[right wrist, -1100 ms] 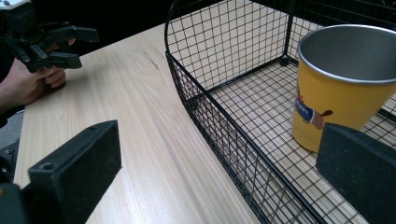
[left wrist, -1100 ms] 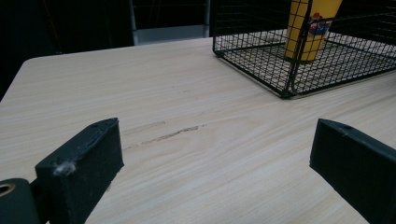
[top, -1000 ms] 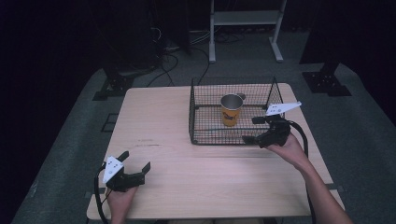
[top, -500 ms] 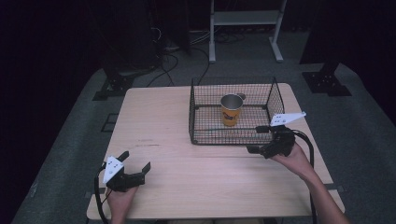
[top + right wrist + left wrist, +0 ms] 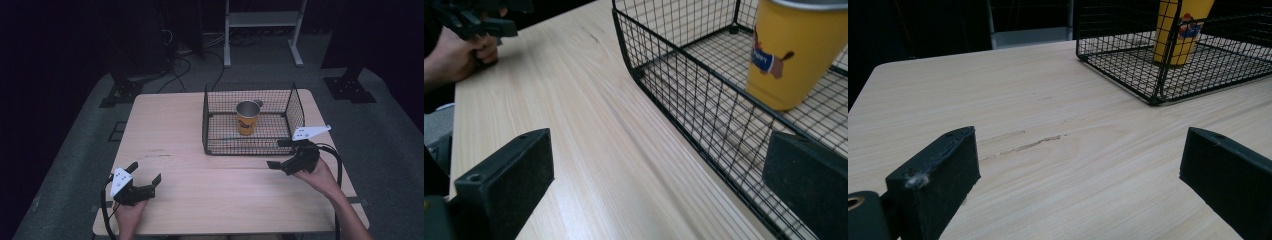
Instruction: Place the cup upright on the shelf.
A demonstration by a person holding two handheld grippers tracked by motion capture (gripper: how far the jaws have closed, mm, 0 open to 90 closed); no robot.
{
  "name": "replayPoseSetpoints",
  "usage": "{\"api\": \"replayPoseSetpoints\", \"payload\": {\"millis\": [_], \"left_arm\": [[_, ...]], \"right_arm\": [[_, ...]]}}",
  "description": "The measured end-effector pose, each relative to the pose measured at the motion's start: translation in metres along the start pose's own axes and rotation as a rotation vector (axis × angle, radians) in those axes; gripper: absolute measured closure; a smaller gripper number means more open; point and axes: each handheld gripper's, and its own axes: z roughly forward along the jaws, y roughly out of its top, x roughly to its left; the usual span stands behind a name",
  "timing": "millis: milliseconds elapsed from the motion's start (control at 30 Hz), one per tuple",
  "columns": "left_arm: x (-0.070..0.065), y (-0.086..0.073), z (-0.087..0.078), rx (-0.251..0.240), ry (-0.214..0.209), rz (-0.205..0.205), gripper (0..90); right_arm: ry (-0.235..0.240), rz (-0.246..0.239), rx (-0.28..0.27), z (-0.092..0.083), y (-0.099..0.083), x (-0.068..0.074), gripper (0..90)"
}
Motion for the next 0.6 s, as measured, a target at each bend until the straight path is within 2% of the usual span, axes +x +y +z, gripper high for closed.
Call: {"api": "replayPoseSetpoints", "payload": {"millis": [167, 600], "left_arm": [[0.000, 0.000, 0.000, 0.000, 0.001, 0.000, 1.9], [0.000, 0.000, 0.000, 0.002, 0.000, 0.003, 1.9]], "right_arm": [[-0.025, 0.010, 0.014, -0.001, -0.008, -0.003, 0.0], [-0.040, 0.026, -0.005, -0.012, -0.029, -0.003, 0.0]]}}
